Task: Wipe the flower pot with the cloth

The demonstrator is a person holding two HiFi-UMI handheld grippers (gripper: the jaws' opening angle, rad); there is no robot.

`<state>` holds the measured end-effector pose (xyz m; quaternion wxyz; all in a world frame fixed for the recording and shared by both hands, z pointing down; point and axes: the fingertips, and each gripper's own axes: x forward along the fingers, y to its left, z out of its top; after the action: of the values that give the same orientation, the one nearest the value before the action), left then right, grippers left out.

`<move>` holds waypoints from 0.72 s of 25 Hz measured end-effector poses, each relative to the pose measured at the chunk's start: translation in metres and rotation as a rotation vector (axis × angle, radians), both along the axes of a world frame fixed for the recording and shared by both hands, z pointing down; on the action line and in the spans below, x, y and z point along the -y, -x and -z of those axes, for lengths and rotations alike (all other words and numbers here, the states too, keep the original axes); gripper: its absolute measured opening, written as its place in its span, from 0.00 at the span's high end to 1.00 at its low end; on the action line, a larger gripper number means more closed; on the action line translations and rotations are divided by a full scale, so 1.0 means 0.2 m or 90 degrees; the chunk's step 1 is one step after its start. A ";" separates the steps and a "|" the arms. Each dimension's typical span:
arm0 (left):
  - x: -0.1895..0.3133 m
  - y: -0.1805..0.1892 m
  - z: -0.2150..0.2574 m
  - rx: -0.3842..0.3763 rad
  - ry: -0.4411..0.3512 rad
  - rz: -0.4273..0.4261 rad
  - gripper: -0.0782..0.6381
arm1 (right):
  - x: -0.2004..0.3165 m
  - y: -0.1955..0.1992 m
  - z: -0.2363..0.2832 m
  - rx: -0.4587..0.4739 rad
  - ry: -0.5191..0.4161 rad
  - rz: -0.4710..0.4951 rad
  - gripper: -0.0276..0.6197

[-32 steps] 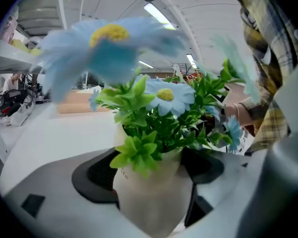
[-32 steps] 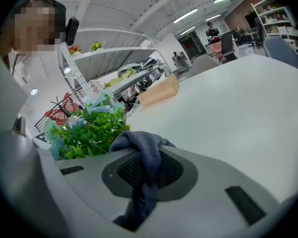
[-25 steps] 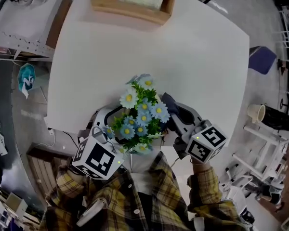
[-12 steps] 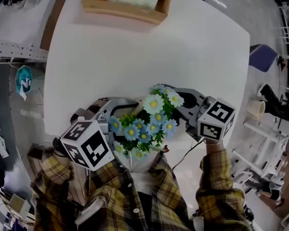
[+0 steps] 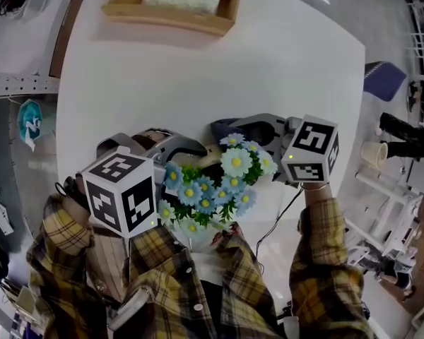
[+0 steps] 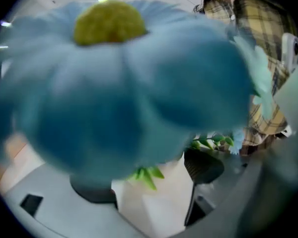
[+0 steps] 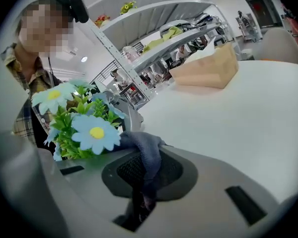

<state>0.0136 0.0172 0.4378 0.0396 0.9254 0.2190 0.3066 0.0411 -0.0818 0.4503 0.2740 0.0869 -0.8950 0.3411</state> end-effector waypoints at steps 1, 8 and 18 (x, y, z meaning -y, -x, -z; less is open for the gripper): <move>0.00 0.00 0.00 0.001 0.001 0.004 0.31 | 0.00 0.00 0.00 0.000 0.001 -0.001 0.92; 0.02 0.05 0.02 -0.017 0.006 0.176 0.31 | 0.01 -0.07 0.02 0.004 -0.011 -0.056 0.92; -0.09 0.25 -0.01 -0.008 -0.032 0.515 0.31 | -0.13 -0.20 0.02 -0.004 -0.021 -0.255 0.92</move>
<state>-0.0374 0.0346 0.4394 0.1333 0.9394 -0.1704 0.2659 0.0807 -0.0556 0.4461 0.2018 0.2690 -0.8644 0.3737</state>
